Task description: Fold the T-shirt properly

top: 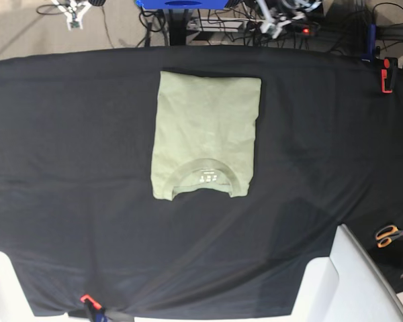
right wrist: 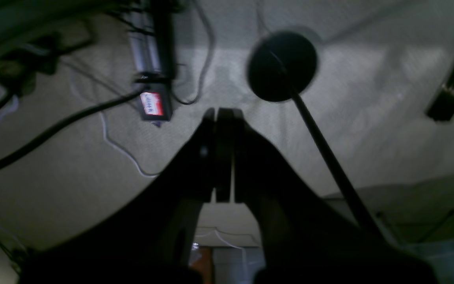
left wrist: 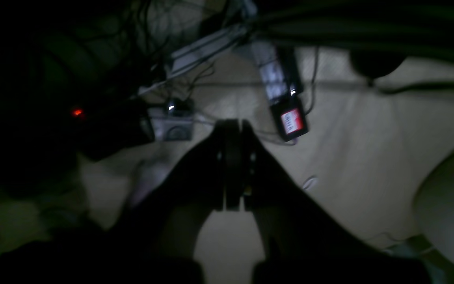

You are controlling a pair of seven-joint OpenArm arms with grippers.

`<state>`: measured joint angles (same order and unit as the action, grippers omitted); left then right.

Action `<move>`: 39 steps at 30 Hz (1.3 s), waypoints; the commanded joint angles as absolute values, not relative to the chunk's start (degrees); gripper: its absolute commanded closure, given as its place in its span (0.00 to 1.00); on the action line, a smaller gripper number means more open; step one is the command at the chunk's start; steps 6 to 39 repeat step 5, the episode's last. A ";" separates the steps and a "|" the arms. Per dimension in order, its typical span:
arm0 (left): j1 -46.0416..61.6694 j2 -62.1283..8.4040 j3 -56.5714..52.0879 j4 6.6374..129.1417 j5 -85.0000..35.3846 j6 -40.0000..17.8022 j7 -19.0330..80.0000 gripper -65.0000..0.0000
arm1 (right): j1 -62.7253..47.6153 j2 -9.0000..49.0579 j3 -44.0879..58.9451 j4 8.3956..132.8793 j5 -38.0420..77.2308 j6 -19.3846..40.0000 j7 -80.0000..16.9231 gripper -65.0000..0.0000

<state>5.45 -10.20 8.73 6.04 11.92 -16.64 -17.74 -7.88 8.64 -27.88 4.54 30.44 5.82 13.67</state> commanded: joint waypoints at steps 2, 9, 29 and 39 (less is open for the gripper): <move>5.67 -10.68 9.01 6.37 12.09 -16.92 -18.15 1.00 | -7.60 8.66 -26.95 4.88 30.46 4.00 14.20 1.00; 5.67 -11.38 8.84 6.46 11.82 -16.92 -18.24 1.00 | -7.43 8.66 -27.03 4.88 30.46 1.19 14.29 1.00; 5.67 -11.38 8.84 6.46 11.82 -16.92 -18.24 1.00 | -7.43 8.66 -27.03 4.88 30.46 1.19 14.29 1.00; 5.67 -11.38 8.84 6.46 11.82 -16.92 -18.24 1.00 | -7.43 8.66 -27.03 4.88 30.46 1.19 14.29 1.00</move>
